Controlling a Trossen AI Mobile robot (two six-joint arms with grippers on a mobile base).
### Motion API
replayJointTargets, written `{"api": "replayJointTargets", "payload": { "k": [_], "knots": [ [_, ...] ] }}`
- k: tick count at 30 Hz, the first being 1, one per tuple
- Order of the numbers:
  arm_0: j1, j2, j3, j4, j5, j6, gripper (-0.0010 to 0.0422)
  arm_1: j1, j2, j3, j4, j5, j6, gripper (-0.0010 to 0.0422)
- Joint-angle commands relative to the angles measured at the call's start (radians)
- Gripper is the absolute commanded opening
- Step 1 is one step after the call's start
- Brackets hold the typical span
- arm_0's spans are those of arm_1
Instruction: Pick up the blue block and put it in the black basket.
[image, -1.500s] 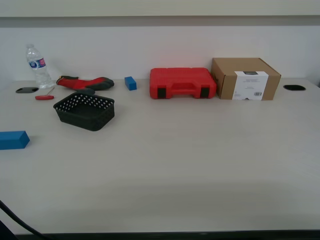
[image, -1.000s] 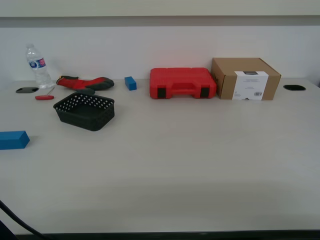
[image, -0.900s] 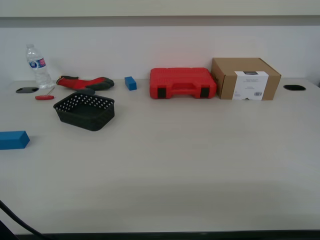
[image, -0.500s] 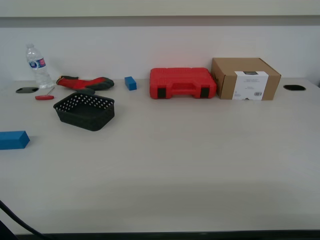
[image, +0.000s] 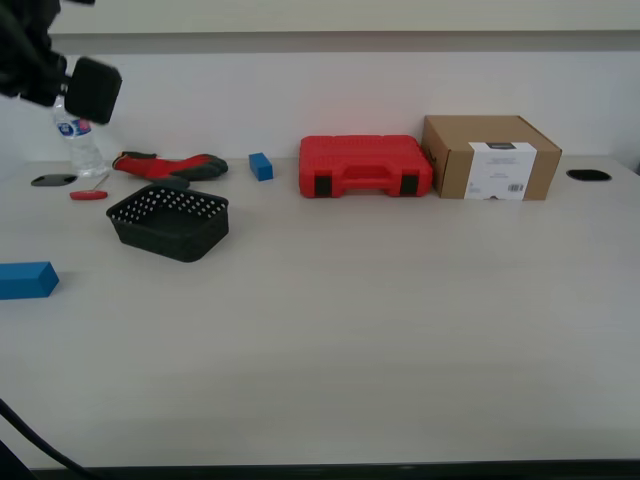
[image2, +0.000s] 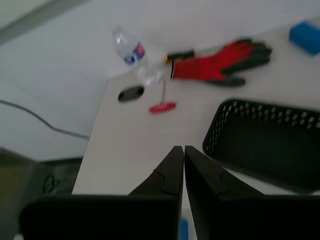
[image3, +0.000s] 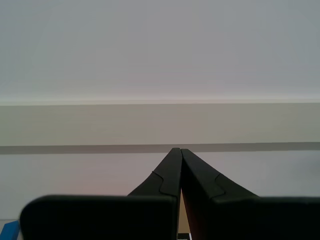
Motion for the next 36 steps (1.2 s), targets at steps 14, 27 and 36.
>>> {"api": "replayJointTargets", "payload": {
  "k": [14,27,36],
  "knots": [
    [0.000,0.000,0.002,0.002,0.000,0.000,0.0000,0.327,0.491,0.020,0.025,-0.045,-0.766,0.0000],
    [0.001,0.000,0.002,0.002,0.000,0.000,0.0000,0.479,0.739,0.171,0.024,0.277,-0.930,0.0011],
    [0.000,0.000,0.002,0.002,0.000,0.000,0.0000,0.479,0.765,0.304,-0.056,0.278,-0.971,0.0252]
  ]
}}
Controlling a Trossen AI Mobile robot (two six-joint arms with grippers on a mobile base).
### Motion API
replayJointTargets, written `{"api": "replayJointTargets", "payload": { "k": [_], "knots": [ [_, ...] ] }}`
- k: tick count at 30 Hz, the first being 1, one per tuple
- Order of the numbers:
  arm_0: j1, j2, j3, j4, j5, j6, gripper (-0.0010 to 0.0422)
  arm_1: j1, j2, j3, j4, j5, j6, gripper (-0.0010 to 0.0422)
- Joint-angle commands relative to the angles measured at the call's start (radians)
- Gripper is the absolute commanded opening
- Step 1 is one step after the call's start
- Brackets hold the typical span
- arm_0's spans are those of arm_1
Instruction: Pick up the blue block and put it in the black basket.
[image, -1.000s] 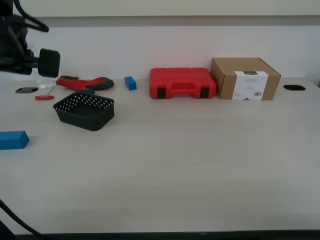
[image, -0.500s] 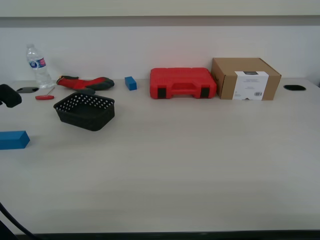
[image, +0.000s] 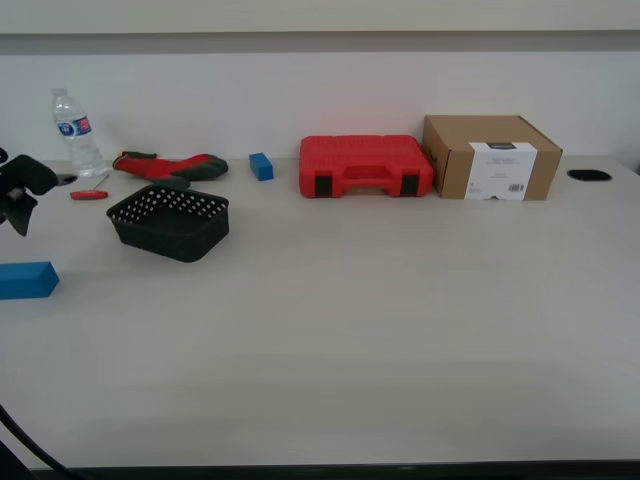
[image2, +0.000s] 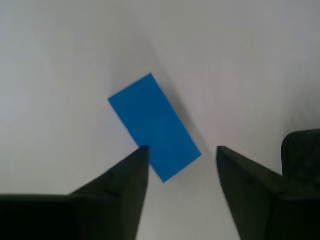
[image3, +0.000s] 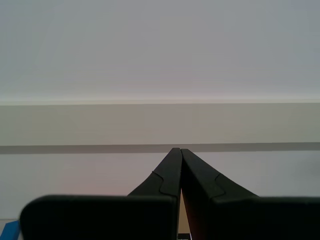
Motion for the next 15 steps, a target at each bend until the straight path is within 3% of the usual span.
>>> {"api": "replayJointTargets", "payload": {
  "k": [1,4,7,9,15],
  "knots": [
    [0.000,0.000,0.002,0.003,0.000,0.000,0.0000,0.002,0.022,0.043,-0.006,-0.007,-0.079,0.0284],
    [0.001,0.000,0.002,0.002,0.000,0.000,0.0000,0.001,0.104,0.120,-0.032,0.037,-0.144,0.0369],
    [0.001,0.000,0.002,0.003,0.000,0.000,0.0000,-0.011,0.218,0.229,-0.171,0.058,-0.149,0.0403],
    [0.000,0.000,0.002,0.003,0.000,0.000,0.0000,-0.015,0.280,0.279,-0.242,0.059,-0.143,0.0388],
    [0.001,0.000,0.002,0.003,0.000,0.000,0.0000,-0.014,0.395,0.360,-0.230,0.031,-0.141,0.0310]
  ]
}}
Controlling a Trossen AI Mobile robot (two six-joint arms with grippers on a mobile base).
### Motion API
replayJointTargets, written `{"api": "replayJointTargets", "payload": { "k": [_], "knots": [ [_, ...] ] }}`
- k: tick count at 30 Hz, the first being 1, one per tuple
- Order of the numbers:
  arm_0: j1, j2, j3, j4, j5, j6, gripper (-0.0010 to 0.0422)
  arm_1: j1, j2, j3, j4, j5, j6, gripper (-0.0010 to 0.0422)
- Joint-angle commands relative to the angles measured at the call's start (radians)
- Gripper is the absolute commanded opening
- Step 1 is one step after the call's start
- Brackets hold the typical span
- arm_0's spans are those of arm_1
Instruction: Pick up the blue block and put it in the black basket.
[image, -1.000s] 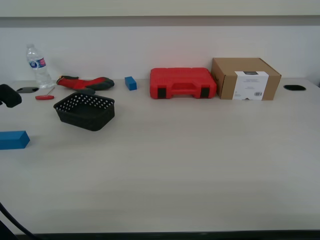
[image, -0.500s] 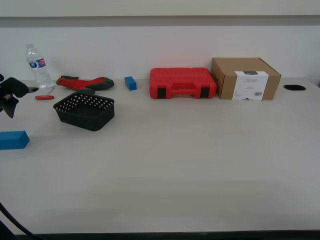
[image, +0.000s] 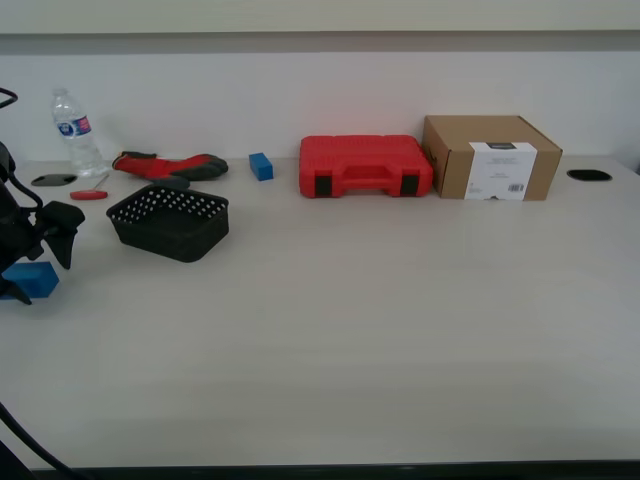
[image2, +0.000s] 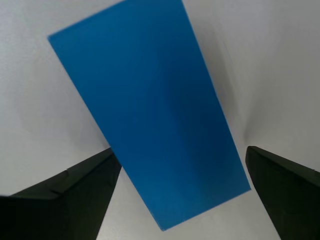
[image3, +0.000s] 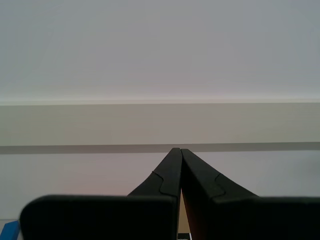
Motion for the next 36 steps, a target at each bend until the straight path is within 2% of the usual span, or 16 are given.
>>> {"api": "replayJointTargets", "payload": {
  "k": [1,5,7,11,15,19,22,25,27,31,33,36],
  "knots": [
    [0.000,0.000,0.002,0.003,0.000,0.000,0.0000,0.002,0.058,0.056,0.014,-0.026,-0.001,0.0280],
    [0.000,0.000,0.002,0.003,0.000,0.000,0.0000,0.000,0.092,0.099,0.014,-0.045,0.088,0.0107],
    [0.000,0.000,0.002,0.003,0.000,0.000,0.0000,0.001,0.087,0.099,0.018,-0.047,0.134,0.0005],
    [0.000,0.000,0.002,0.003,0.000,0.000,0.0000,0.000,0.075,0.099,0.001,-0.026,0.157,-0.0005],
    [0.000,0.000,0.002,0.003,0.000,0.000,0.0000,-0.011,0.020,0.099,0.001,0.052,0.169,0.0000],
    [0.000,0.000,0.002,0.004,0.000,0.000,0.0000,-0.065,-0.126,0.099,-0.004,0.059,0.256,-0.0002],
    [0.000,0.000,0.002,0.001,0.000,0.000,0.0000,-0.155,-0.228,0.099,-0.006,0.053,0.257,-0.0002],
    [0.000,0.000,0.002,0.003,0.000,0.000,0.0000,-0.298,-0.250,0.110,0.009,-0.021,0.253,-0.0002],
    [0.000,0.000,0.002,0.001,0.000,0.000,0.0000,-0.380,-0.209,0.139,0.011,-0.046,0.233,-0.0002],
    [0.000,0.000,0.002,0.002,0.000,0.000,0.0000,-0.499,-0.091,0.238,0.004,-0.039,0.190,-0.0002],
    [0.000,0.000,0.002,0.001,0.000,0.000,0.0000,-0.561,0.001,0.341,-0.055,-0.042,0.190,-0.0001],
    [0.000,0.000,0.002,0.001,0.000,0.000,0.0000,-0.593,0.097,0.463,-0.195,-0.075,0.183,0.0000]
  ]
}}
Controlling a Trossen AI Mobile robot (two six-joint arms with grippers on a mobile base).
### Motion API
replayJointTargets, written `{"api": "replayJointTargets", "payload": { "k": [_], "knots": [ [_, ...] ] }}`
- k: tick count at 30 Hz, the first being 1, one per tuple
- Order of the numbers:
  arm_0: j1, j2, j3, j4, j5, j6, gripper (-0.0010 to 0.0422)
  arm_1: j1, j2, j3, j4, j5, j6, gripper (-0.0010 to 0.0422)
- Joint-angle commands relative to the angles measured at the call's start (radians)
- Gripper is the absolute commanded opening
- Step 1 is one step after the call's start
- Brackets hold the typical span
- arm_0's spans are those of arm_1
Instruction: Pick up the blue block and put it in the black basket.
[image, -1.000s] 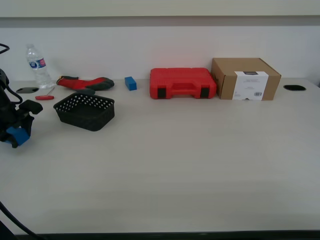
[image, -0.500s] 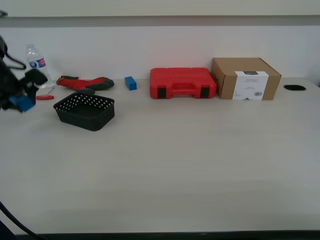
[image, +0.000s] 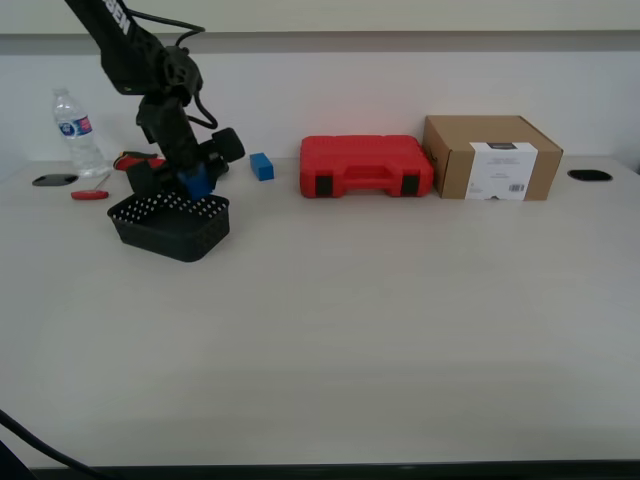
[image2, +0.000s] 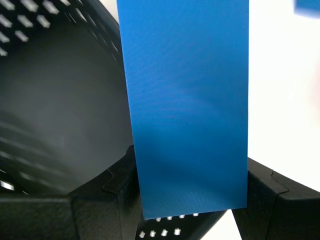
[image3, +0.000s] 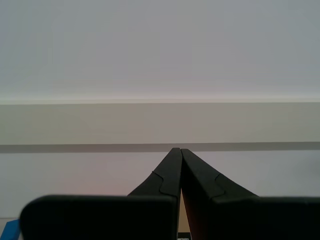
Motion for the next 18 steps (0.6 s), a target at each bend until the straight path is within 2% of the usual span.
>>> {"api": "replayJointTargets", "payload": {
  "k": [1,5,8,18],
  "knots": [
    [0.000,0.000,0.002,0.004,0.001,0.000,0.0000,-0.014,0.063,0.079,-0.124,-0.033,-0.002,0.0000],
    [0.000,0.000,0.002,0.006,0.000,0.000,0.0000,0.003,0.061,0.086,-0.261,-0.151,0.074,-0.0001],
    [0.000,0.000,0.002,0.006,0.000,0.000,0.0000,0.012,0.020,0.086,-0.257,-0.185,0.145,-0.0001],
    [0.000,0.000,0.002,0.006,0.000,0.000,0.0000,0.020,0.017,0.016,-0.251,-0.177,0.164,0.0000]
  ]
}}
